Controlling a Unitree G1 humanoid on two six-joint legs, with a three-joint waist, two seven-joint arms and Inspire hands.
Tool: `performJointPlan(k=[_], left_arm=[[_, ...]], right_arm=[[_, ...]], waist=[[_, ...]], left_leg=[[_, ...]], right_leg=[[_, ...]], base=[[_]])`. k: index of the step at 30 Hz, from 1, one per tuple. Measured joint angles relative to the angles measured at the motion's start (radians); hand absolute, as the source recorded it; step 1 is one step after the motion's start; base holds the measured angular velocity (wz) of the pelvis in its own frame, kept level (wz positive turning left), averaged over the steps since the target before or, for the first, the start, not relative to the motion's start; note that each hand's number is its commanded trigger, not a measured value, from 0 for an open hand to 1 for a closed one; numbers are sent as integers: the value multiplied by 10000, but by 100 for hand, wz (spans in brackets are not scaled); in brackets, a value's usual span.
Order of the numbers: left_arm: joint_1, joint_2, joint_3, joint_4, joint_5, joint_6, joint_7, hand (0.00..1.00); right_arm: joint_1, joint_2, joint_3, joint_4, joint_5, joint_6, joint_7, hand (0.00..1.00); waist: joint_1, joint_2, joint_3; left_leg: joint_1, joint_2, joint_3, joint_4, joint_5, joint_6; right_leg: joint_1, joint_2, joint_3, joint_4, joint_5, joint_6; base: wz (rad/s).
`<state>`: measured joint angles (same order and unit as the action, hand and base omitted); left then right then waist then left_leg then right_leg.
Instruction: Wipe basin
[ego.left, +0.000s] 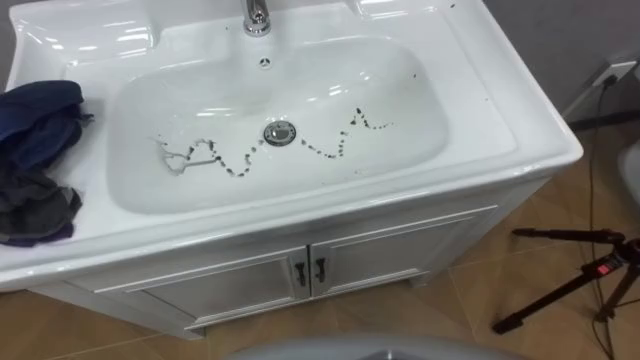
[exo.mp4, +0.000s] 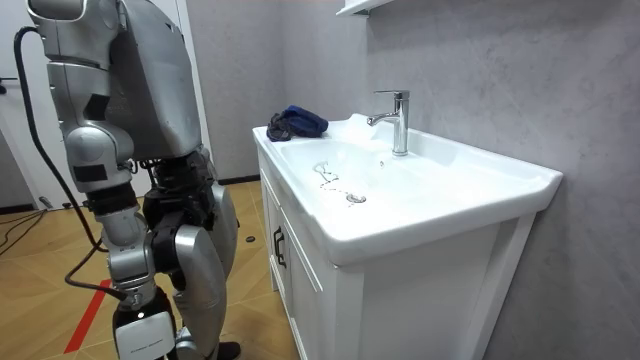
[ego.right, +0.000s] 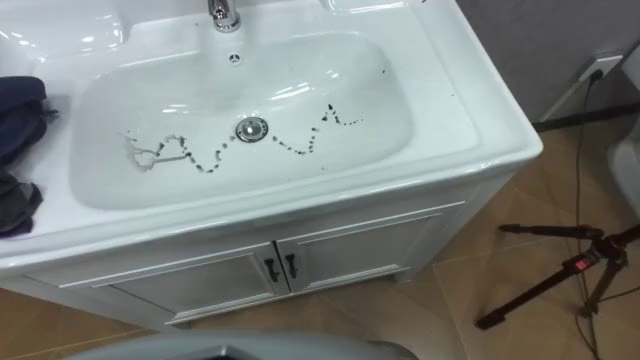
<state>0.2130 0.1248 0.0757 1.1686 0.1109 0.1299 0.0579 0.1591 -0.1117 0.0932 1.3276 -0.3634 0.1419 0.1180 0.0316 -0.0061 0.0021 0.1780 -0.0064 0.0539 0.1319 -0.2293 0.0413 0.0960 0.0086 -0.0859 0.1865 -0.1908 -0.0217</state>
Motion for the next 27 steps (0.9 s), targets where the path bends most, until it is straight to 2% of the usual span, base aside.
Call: performJointPlan(k=[14,20,25,27], left_arm=[[-61,44,13,-15,-16,-60,-293,0],[-27,47,14,8,-609,-75,-13,0],[-16,14,477,171,-1364,-91,216,0],[-12,-6,917,219,-1739,-86,317,0]], right_arm=[[-128,-33,-68,-42,2,-31,136,0],[-188,-36,-76,56,-4,-125,44,0],[-192,-46,-107,91,-5,-94,57,0],[-193,-55,-401,94,2,-93,68,0]], waist=[[-6,-19,-15],[-14,-56,-5],[18,-81,0],[20,-65,-2]], left_leg=[[-58,-7,9,41,3,2],[-29,-25,-18,117,3,4],[-89,-7,-32,90,-1,3],[-96,4,-47,40,-1,3]], right_leg=[[-67,-13,7,38,2,0],[-61,-42,-3,28,13,5],[-71,-17,-5,34,16,-1],[-94,-1,-9,18,18,-7]], base=[[0],[-1],[0],[0]])
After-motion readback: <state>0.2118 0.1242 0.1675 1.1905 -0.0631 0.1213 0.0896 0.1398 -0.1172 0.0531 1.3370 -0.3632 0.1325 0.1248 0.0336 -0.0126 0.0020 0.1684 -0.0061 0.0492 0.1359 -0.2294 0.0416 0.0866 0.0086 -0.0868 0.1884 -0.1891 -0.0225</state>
